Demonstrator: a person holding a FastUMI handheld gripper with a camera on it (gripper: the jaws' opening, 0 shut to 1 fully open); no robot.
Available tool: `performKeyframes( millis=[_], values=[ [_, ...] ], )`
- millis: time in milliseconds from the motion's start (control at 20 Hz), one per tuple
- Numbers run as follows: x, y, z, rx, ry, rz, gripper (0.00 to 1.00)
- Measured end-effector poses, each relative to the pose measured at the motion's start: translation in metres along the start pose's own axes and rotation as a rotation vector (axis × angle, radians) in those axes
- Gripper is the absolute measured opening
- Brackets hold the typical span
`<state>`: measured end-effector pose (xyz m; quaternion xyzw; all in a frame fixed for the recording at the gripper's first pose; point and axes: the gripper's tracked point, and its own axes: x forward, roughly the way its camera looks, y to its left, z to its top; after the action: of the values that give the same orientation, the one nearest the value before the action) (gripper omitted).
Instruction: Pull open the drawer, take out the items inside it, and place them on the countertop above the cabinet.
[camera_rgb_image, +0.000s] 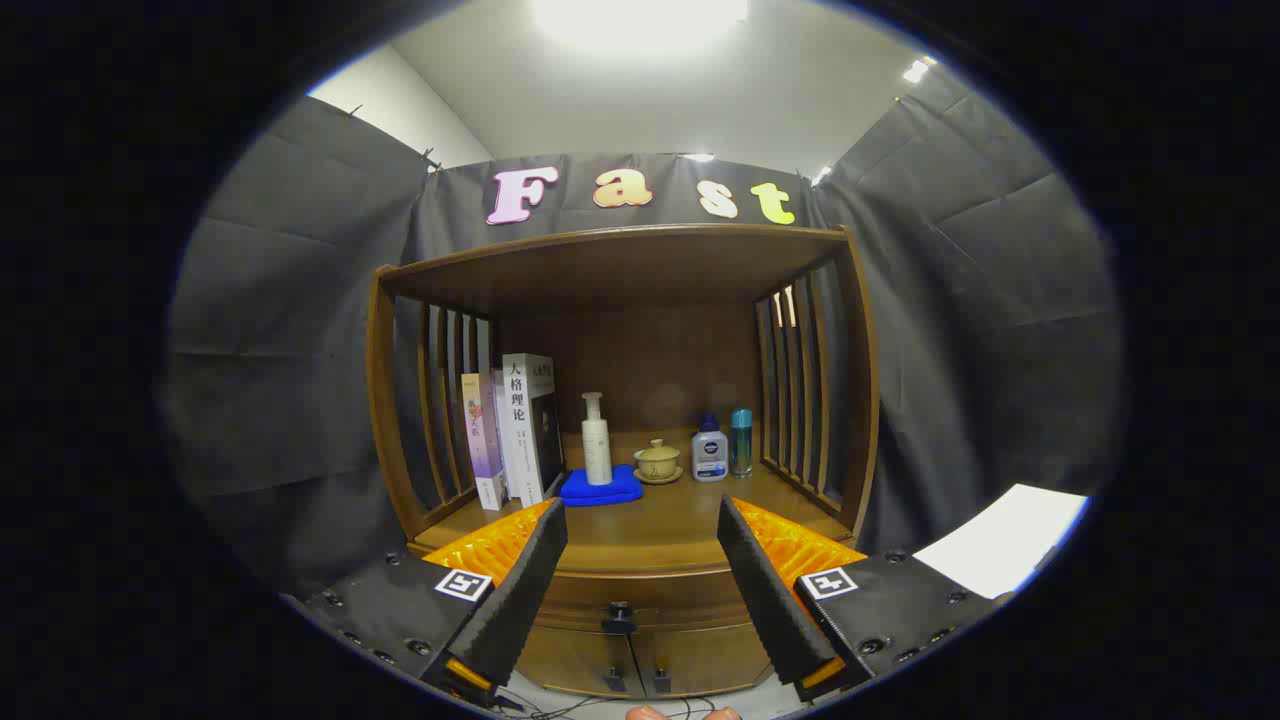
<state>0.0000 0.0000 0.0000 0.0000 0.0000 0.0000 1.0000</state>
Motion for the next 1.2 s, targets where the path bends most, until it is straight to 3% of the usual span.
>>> performKeyframes(
  millis=[900,1200],
  values=[
    [-0.008,-0.029,0.001,0.044,-0.016,-0.017,0.96],
    [0.004,-0.035,-0.019,0.074,0.01,-0.025,0.96]
  ],
)
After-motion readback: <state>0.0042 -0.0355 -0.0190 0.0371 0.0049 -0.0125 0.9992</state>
